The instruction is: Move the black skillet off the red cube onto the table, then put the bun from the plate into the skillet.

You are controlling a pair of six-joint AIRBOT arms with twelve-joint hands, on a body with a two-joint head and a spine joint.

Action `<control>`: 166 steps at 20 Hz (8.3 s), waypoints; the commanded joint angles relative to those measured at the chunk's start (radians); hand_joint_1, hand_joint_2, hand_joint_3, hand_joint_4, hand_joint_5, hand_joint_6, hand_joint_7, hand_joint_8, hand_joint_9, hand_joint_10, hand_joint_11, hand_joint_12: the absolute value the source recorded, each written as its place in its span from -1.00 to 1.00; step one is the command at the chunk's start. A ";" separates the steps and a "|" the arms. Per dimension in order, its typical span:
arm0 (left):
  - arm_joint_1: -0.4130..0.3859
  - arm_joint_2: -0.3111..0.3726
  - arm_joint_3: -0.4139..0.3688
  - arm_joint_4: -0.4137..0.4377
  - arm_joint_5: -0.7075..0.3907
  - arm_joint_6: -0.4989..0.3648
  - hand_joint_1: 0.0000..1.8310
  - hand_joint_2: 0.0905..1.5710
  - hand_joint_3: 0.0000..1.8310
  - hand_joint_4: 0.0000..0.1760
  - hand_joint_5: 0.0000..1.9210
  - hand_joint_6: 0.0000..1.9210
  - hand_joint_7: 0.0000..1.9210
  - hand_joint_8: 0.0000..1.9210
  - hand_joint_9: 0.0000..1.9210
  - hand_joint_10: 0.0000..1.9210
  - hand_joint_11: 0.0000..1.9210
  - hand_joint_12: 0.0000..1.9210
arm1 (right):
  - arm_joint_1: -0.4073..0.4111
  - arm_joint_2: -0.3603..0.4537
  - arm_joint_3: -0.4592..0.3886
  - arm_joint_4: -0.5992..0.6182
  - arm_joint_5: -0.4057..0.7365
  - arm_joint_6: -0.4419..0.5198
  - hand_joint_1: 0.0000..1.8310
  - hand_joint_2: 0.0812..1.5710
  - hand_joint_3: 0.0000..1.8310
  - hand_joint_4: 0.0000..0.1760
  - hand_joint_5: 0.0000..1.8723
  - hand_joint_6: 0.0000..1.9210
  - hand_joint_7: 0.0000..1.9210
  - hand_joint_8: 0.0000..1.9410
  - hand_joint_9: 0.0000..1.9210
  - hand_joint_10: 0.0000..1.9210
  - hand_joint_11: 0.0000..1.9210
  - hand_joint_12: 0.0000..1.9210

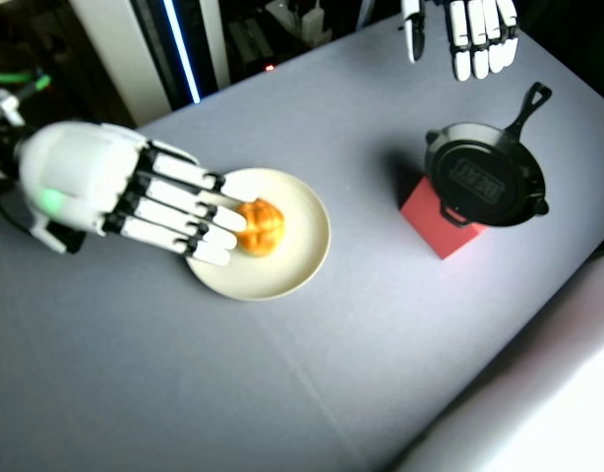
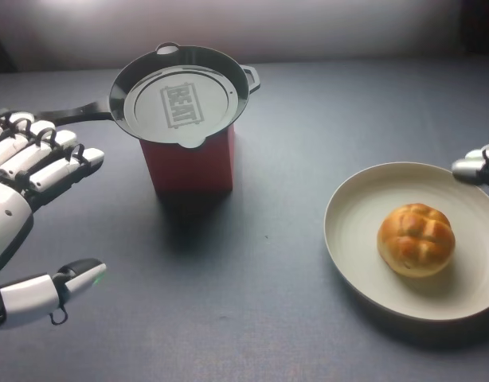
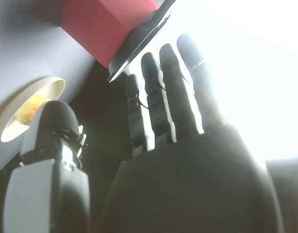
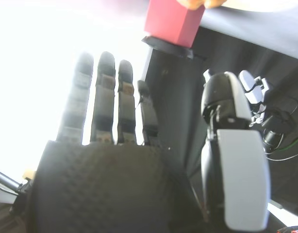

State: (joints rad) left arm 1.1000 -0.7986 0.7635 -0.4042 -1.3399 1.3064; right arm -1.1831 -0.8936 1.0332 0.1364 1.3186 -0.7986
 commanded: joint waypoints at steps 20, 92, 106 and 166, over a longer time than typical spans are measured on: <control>-0.237 -0.096 0.239 -0.191 0.064 0.049 -0.17 0.23 -1.00 0.37 -0.74 -1.00 -0.78 -0.99 -0.86 -0.98 -0.93 -0.96 | 0.006 -0.009 0.017 -0.005 0.095 0.003 -0.36 0.66 -1.00 -1.00 -0.41 -0.99 -0.49 -0.99 -0.48 -0.99 -0.58 -0.67; -0.148 -0.147 0.220 0.079 0.393 -0.173 -0.25 0.28 -1.00 -0.32 -0.75 -1.00 -0.74 -1.00 -0.81 -1.00 -1.00 -0.64 | 0.007 -0.034 0.028 -0.023 0.046 0.033 -0.34 0.60 -1.00 -1.00 -0.39 -1.00 -0.40 -1.00 -0.40 -1.00 -0.75 -0.12; -0.084 0.038 0.024 0.193 -0.009 -0.147 -0.29 0.10 -1.00 1.00 -1.00 -1.00 -1.00 -1.00 -1.00 -1.00 -1.00 -1.00 | 0.264 -0.033 0.129 -0.256 -0.264 0.048 -0.02 0.24 -1.00 -0.28 -0.45 -1.00 -0.48 -1.00 -0.47 -1.00 -0.87 0.09; 0.098 0.081 0.001 0.007 -0.390 -0.215 -0.93 0.65 -0.99 -1.00 -1.00 -1.00 -0.87 -1.00 -0.80 -1.00 -1.00 -0.50 | 0.406 -0.126 0.113 -0.215 0.034 0.132 -0.39 0.23 -0.98 0.18 -0.94 -0.98 -1.00 -1.00 -1.00 -1.00 -1.00 -1.00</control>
State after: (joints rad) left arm 1.2041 -0.7204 0.7635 -0.3992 -1.5936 1.0969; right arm -0.7959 -1.0100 1.1446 -0.0765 1.1843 -0.6777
